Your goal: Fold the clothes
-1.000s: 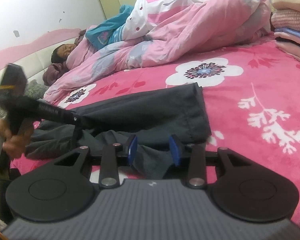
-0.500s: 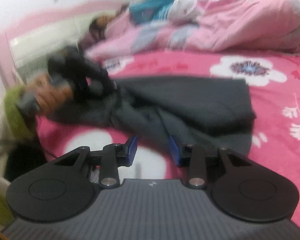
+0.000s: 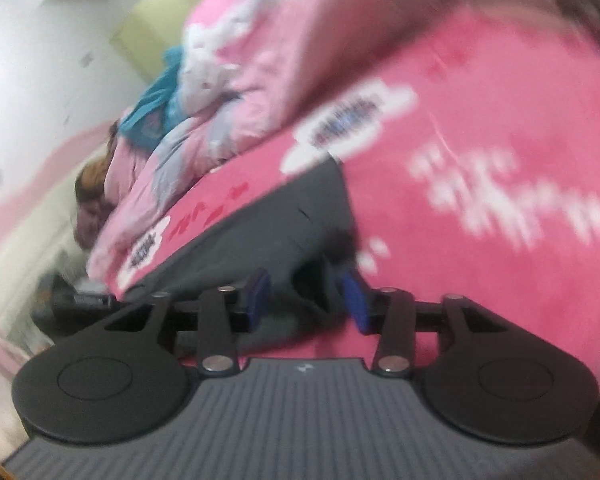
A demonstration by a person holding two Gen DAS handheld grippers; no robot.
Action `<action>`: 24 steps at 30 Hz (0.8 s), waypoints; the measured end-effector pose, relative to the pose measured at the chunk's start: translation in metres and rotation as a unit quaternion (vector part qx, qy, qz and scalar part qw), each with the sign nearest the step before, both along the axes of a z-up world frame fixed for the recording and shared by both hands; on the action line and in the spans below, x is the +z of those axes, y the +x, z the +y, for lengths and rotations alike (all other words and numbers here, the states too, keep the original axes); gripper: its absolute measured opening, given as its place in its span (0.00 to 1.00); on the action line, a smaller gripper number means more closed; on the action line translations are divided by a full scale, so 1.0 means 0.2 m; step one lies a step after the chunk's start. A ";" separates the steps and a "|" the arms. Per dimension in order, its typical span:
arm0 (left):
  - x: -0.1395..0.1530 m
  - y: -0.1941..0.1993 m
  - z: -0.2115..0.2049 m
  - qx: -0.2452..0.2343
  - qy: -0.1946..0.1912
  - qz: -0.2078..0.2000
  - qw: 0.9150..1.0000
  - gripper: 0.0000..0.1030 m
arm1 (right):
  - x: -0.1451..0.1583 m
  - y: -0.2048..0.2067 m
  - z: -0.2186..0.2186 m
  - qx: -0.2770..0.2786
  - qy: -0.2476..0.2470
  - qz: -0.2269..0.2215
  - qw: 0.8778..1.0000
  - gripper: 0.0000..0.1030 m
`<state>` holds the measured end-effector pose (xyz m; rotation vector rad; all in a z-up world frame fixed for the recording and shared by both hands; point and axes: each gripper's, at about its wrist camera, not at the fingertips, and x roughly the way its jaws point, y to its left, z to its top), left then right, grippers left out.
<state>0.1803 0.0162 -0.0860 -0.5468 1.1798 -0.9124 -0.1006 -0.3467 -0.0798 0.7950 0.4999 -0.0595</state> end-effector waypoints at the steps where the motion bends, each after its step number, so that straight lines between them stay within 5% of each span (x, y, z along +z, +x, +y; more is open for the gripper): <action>1: 0.01 -0.01 0.00 -0.003 0.003 -0.007 1.000 0.08 | -0.02 0.00 -0.02 -0.005 0.023 0.000 1.000 0.43; 3: 0.04 -0.04 -0.01 -0.012 0.007 -0.021 1.000 0.09 | -0.05 0.00 -0.03 -0.008 0.051 -0.005 0.999 0.43; 10: 0.07 -0.14 -0.09 -0.051 0.035 -0.052 0.997 0.09 | -0.04 0.16 -0.01 0.039 0.028 0.016 0.999 0.47; 11: 0.08 -0.16 -0.09 -0.056 0.041 -0.059 0.996 0.09 | -0.04 0.16 0.00 0.048 0.028 0.021 0.998 0.44; 14: 0.11 -0.24 -0.11 -0.084 0.064 -0.095 0.990 0.11 | -0.05 0.16 0.02 0.076 0.036 0.032 0.996 0.11; 19: 0.17 -0.39 -0.11 -0.135 0.107 -0.147 0.974 0.27 | -0.06 0.02 0.01 0.078 0.028 0.020 0.996 0.06; 24: 0.29 -0.41 -0.06 -0.112 0.089 -0.175 0.974 0.47 | -0.10 -0.06 -0.03 0.058 0.038 0.025 0.997 0.06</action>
